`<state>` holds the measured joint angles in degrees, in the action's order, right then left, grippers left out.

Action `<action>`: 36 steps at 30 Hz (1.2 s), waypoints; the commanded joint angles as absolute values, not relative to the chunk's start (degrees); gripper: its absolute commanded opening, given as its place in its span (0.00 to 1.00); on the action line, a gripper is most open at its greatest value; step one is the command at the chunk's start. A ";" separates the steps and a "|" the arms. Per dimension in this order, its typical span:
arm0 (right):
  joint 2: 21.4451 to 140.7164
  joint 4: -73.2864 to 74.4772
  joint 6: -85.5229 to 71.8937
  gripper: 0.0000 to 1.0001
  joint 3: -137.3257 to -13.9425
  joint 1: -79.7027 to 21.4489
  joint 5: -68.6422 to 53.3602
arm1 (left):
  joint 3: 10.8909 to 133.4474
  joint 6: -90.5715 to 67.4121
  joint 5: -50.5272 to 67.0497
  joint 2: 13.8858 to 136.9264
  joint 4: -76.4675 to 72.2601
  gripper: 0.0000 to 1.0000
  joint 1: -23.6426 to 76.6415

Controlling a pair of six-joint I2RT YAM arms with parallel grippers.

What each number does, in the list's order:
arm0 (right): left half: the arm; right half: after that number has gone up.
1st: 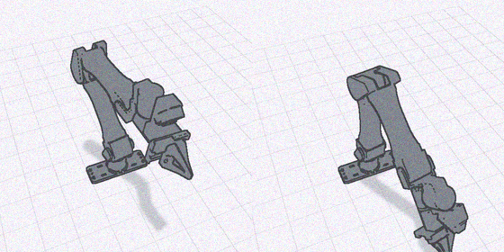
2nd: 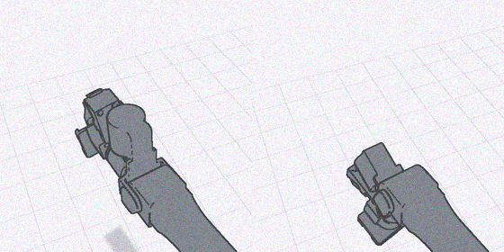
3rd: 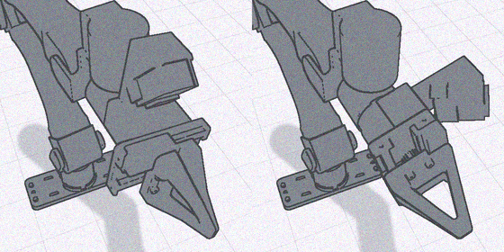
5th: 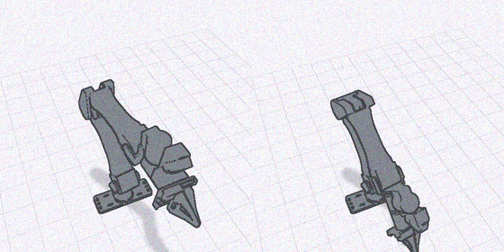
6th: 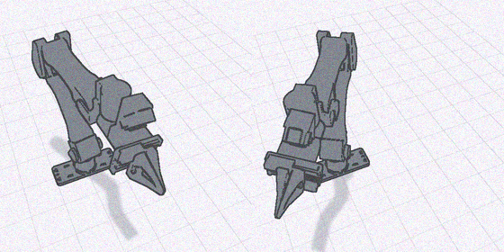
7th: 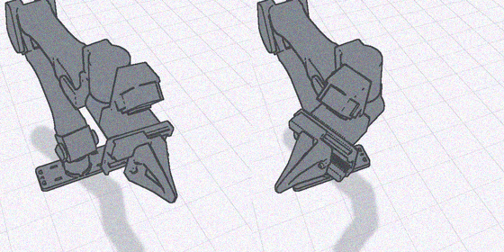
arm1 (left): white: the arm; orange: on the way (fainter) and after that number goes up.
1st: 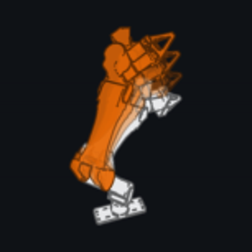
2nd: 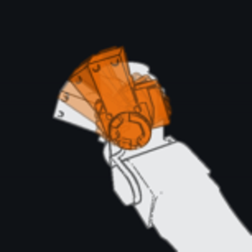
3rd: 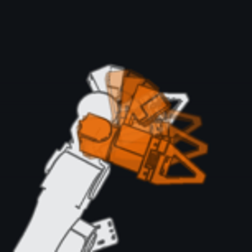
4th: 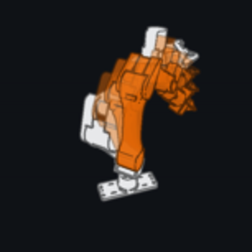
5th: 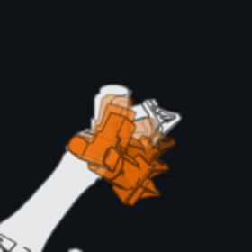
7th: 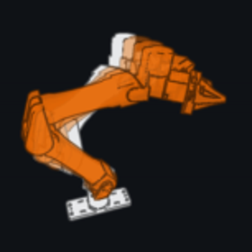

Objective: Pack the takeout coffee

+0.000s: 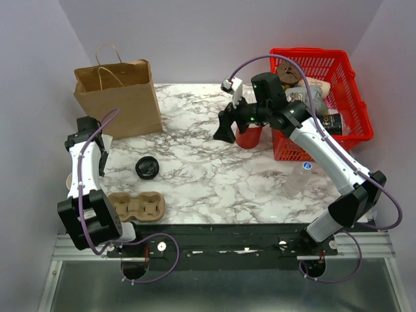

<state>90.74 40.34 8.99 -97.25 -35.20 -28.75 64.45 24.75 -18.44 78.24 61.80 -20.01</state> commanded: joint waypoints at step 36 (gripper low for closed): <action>91.23 39.29 10.81 1.00 -97.47 -35.51 -27.69 | 67.21 25.58 -24.59 75.67 59.28 0.00 -20.17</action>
